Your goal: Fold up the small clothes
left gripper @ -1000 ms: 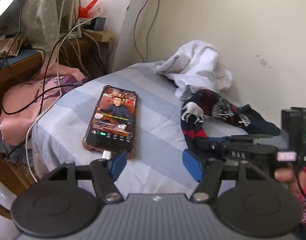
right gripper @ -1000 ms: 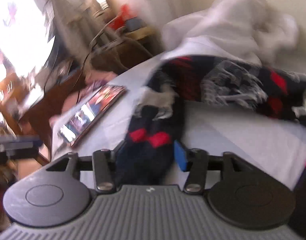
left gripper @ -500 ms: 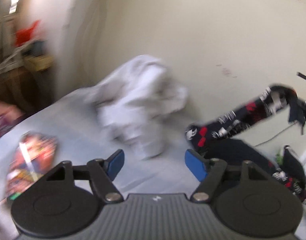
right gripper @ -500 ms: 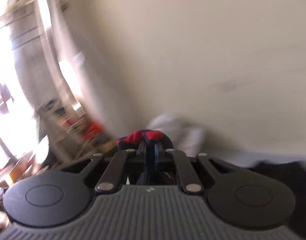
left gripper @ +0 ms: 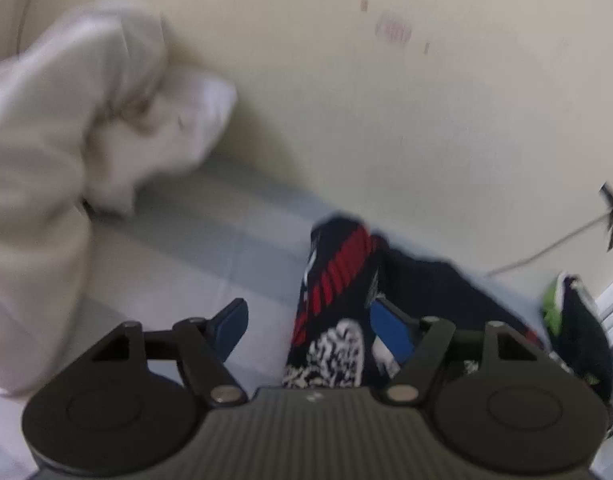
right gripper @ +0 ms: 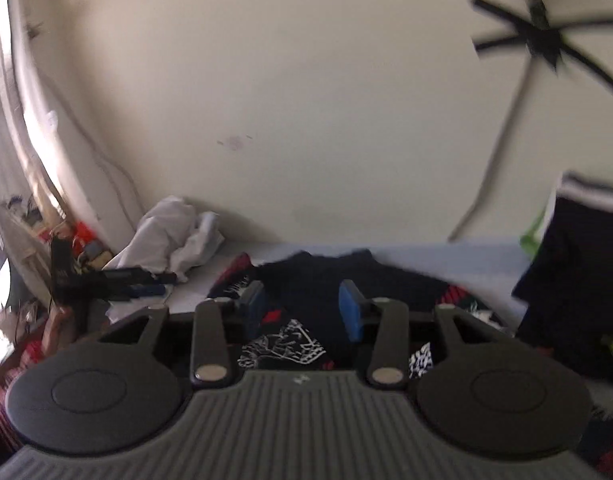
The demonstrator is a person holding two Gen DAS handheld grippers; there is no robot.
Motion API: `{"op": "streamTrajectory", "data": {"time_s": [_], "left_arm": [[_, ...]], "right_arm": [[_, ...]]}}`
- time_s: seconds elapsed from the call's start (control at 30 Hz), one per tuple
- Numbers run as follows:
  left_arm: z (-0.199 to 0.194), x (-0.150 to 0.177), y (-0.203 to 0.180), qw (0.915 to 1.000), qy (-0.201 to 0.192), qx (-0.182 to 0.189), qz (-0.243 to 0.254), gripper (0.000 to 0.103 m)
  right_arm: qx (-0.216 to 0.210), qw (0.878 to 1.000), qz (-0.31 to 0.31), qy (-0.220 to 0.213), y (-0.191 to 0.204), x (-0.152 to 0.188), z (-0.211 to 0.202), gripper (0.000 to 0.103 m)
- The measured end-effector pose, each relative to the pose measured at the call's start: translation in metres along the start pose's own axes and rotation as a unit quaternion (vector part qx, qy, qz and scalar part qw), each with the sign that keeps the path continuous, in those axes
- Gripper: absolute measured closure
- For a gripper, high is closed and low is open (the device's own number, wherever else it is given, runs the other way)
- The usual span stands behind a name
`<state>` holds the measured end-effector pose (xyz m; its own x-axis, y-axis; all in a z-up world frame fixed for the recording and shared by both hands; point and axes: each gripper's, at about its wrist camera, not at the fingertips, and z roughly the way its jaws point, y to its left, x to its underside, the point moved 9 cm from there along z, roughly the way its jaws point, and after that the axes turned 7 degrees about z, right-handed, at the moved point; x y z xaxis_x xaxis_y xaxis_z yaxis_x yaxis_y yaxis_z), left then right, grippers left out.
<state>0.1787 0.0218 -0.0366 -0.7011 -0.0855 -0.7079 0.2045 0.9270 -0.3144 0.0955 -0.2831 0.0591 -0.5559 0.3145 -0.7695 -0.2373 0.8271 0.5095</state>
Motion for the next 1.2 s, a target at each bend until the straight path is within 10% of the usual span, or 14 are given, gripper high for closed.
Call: {"op": "streamTrajectory", "data": {"time_s": [0.2, 0.33, 0.43, 0.47, 0.67, 0.77, 0.9, 1.03, 1.2], "left_arm": [[0.015, 0.011, 0.003, 0.999, 0.0, -0.016, 0.041, 0.045], [0.021, 0.015, 0.004, 0.9983, 0.01, -0.005, 0.057, 0.089], [0.02, 0.011, 0.001, 0.9985, 0.007, -0.006, 0.053, 0.09], [0.019, 0.011, 0.002, 0.9987, 0.007, -0.007, 0.05, 0.09], [0.001, 0.0, 0.022, 0.999, -0.029, -0.034, 0.0, 0.101], [0.005, 0.001, 0.046, 0.9949, -0.025, -0.096, -0.013, 0.101], [0.001, -0.002, 0.061, 0.9954, -0.017, -0.045, -0.083, 0.097], [-0.014, -0.01, 0.053, 0.9962, -0.032, -0.028, -0.077, 0.057], [-0.012, -0.007, 0.024, 0.9995, -0.016, -0.026, -0.008, 0.059]], "right_arm": [[0.009, 0.998, -0.006, 0.064, 0.021, 0.015, 0.098, 0.058], [0.035, 0.991, -0.025, 0.129, 0.033, 0.038, 0.168, 0.058], [0.04, 0.979, -0.06, 0.189, 0.043, 0.064, 0.176, 0.068], [0.054, 0.978, -0.097, 0.179, 0.048, 0.066, 0.171, 0.097], [0.069, 0.978, -0.162, 0.111, 0.087, 0.031, 0.164, 0.096], [0.092, 0.967, -0.225, 0.081, 0.105, 0.009, 0.19, 0.095], [0.162, 0.938, -0.24, 0.191, 0.07, 0.028, 0.244, 0.084], [0.072, 0.98, -0.121, 0.143, 0.079, -0.003, 0.243, 0.047], [0.001, 0.98, -0.059, 0.191, 0.103, 0.015, 0.274, 0.049]]}}
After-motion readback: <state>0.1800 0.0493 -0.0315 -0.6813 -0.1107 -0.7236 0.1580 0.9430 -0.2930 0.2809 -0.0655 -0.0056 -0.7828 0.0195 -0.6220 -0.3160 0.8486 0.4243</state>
